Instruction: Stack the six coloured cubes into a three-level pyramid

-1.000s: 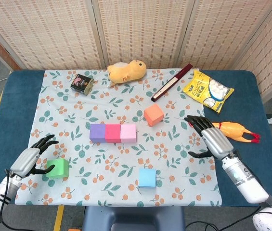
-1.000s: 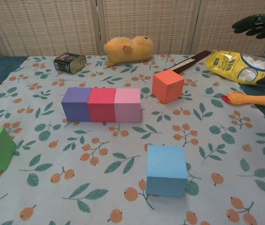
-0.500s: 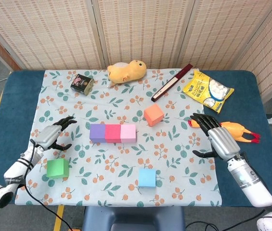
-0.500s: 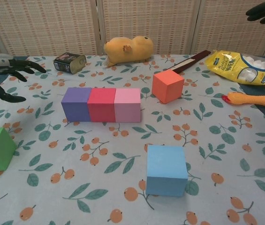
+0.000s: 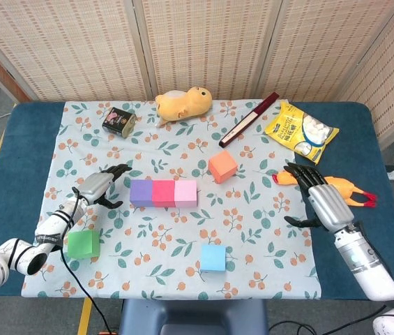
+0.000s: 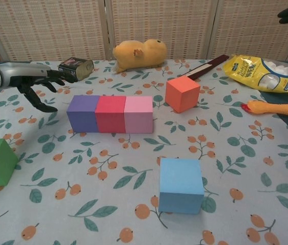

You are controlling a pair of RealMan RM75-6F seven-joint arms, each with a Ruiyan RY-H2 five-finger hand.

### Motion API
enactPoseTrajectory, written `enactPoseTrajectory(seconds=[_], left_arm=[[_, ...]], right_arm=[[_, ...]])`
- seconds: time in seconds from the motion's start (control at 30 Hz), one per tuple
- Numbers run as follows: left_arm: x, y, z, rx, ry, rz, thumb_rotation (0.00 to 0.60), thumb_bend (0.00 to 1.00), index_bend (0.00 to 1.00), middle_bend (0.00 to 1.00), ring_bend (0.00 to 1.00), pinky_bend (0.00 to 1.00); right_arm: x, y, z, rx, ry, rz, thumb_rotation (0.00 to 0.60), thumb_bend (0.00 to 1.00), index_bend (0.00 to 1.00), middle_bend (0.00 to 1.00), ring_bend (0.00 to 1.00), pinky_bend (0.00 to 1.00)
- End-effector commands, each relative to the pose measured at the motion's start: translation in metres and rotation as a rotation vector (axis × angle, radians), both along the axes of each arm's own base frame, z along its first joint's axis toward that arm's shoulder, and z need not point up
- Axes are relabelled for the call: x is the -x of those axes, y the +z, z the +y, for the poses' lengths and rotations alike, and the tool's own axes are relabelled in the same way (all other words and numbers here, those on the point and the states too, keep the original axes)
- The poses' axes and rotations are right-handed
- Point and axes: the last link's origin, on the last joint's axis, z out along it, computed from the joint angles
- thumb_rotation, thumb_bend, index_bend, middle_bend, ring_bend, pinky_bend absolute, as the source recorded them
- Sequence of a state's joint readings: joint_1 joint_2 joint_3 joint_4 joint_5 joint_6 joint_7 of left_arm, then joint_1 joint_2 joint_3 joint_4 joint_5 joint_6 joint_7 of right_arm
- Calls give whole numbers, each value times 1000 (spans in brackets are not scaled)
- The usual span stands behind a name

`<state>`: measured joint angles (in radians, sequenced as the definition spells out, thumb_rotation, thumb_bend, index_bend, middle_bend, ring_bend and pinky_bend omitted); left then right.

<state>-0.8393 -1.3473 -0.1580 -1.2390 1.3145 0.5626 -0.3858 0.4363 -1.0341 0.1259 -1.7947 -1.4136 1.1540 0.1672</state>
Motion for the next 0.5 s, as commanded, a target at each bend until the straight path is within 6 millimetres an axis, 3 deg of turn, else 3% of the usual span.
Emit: enactPoseTrajectory(seconds=[0.03, 0.27, 0.5], left_arm=[[-6, -7, 1, 21, -8, -3, 600, 324, 58, 0, 0, 140], [-14, -20, 2, 51, -24, -14, 600, 326, 60, 0, 0, 140], [-16, -25, 7, 49, -25, -19, 600, 325, 126, 0, 0, 142]], right_arm=[[2, -1, -1, -5, -7, 1, 600, 83, 0, 39, 0, 46], [8, -3, -2, -9, -29, 0, 600, 84, 0, 39, 0, 46], [10, -6, -3, -20, -37, -9, 600, 84, 0, 39, 0, 46]])
